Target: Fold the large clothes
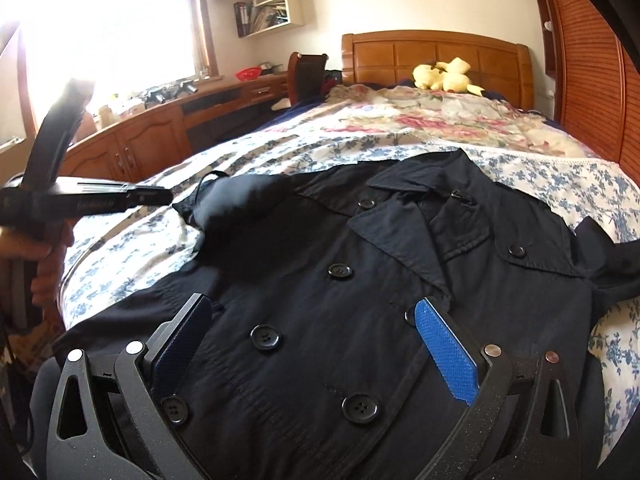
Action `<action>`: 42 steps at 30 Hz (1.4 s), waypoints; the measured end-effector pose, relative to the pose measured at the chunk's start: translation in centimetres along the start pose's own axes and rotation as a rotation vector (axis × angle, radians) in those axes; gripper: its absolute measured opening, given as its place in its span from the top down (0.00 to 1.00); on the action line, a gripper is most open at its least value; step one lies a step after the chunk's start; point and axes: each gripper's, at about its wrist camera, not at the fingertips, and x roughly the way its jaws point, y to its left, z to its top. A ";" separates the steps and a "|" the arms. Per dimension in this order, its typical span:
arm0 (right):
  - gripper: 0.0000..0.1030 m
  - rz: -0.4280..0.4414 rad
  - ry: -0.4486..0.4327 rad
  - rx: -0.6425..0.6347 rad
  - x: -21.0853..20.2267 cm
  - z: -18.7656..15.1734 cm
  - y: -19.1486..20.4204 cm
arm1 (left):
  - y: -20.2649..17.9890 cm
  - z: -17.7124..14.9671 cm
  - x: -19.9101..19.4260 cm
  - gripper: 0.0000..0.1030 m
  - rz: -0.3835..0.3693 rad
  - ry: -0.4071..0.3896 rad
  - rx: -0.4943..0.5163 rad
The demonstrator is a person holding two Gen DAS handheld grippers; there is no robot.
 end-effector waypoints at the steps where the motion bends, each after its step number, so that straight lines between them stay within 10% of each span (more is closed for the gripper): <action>1: 0.00 -0.003 0.003 -0.002 0.1 -0.1 0.1 | 0.3 -0.1 -0.3 0.82 -0.001 -0.008 -0.009; 12: 0.00 -0.033 0.049 -0.046 1.4 -1.9 0.8 | 6.1 -0.9 2.3 0.50 0.033 -0.002 -0.103; 42: 0.00 -0.023 0.118 -0.072 4.1 -2.8 1.3 | 16.5 0.9 15.4 0.49 0.164 0.157 -0.287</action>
